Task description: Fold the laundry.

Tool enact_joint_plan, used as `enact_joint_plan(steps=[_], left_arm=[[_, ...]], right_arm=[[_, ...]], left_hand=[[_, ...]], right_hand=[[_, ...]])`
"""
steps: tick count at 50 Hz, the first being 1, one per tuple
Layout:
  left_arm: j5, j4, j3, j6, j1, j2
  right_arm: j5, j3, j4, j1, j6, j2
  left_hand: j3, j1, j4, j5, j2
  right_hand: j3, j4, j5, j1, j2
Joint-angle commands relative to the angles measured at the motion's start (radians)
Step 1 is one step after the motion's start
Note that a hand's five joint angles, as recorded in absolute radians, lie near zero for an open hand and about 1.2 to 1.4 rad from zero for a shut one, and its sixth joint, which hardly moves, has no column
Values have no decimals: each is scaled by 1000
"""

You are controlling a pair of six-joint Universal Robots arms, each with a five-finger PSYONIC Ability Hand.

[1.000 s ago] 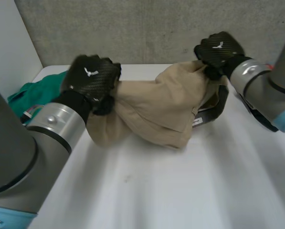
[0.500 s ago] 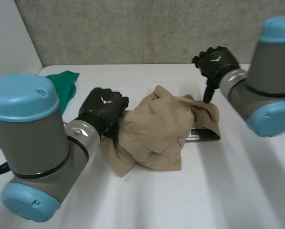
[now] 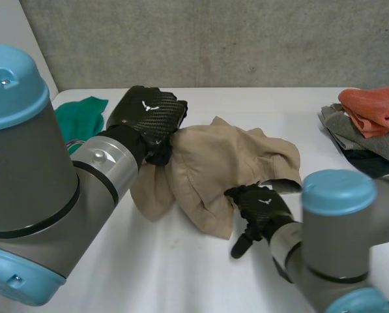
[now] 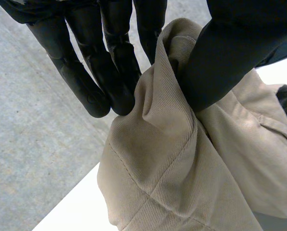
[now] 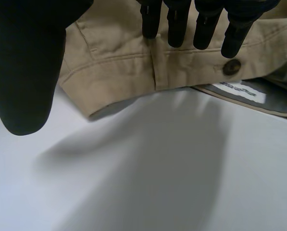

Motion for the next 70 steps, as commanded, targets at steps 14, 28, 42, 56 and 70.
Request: enact_joint_plan(steps=[14, 28, 42, 56, 70], left_arm=[[-11, -6, 7, -2, 9, -15], [-32, -36, -3, -7, 75, 8], [149, -276, -3, 116, 141, 14], [140, -349, 365, 68, 106, 164], [100, -196, 568, 40, 84, 120]], right_arm=[[245, -344, 41, 178, 84, 282], [198, -304, 60, -15, 47, -2], [-296, -667, 783, -353, -461, -189], [-192, -971, 636, -371, -400, -213], [-108, -956, 412, -353, -295, -226]], left_hand=[[209, 244, 202, 243, 201], [209, 244, 202, 243, 201], [209, 244, 202, 243, 201], [209, 244, 202, 243, 201], [209, 244, 202, 243, 201]], right_hand=[[474, 474, 454, 459, 476], [1188, 1188, 1169, 1173, 1191], [1188, 1188, 1169, 1173, 1191], [1188, 1188, 1169, 1173, 1191], [1188, 1188, 1169, 1173, 1191]])
